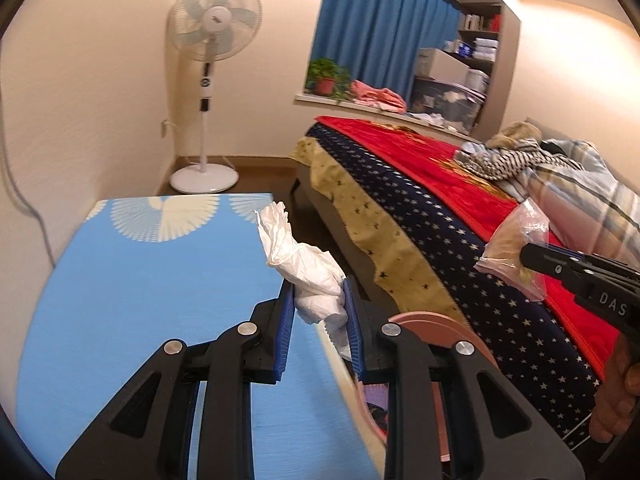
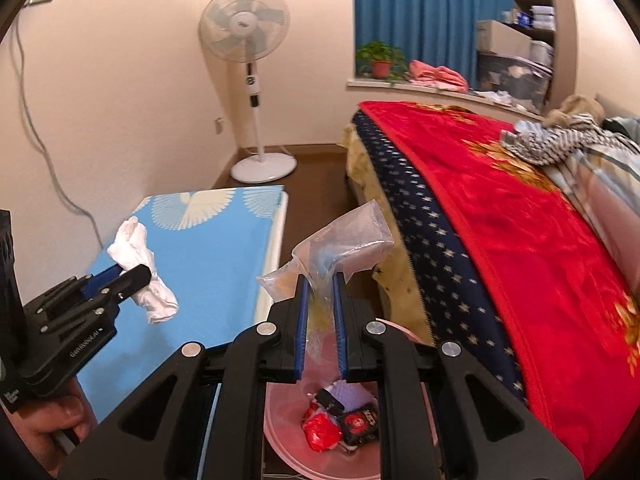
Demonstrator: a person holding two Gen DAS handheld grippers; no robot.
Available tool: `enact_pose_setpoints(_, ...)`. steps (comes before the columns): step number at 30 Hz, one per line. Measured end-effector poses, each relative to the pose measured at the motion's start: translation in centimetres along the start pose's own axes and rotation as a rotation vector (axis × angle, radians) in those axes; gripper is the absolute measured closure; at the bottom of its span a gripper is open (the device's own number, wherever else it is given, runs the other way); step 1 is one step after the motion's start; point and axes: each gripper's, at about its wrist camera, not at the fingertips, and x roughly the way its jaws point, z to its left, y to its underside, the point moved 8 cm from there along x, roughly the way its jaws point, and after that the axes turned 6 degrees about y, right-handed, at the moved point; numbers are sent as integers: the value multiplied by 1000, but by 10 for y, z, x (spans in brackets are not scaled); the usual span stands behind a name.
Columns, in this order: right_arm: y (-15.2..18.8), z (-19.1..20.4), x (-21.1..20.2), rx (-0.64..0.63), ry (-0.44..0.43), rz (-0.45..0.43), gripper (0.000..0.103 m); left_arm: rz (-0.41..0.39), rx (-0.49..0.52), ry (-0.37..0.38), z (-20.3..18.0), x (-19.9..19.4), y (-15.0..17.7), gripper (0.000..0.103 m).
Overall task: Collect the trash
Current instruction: 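Carry the white tissue and clear bag over the pink bin, then open both tools to drop the tissue and clear bag into the bin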
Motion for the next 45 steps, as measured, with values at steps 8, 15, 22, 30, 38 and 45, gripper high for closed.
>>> enact_pose_setpoints(8,7,-33,-1,-10,84,-11,90,43,40,61,-45,35,15,79)
enact_pose_setpoints(15,17,-64,11,25,119,37,90,80,75,93,-72,59,26,79)
enact_pose_setpoints(22,32,-76,35,33,126,136,90,130,76,112,-77,79,38,79)
enact_pose_setpoints(30,42,-73,46,36,113,182,90,175,94,142,-88,90,52,79)
enact_pose_setpoints(38,45,-74,47,45,105,196,90,174,106,166,-95,88,52,78)
enact_pose_setpoints(45,47,-74,49,49,103,213,67,185,74,181,-90,88,53,61)
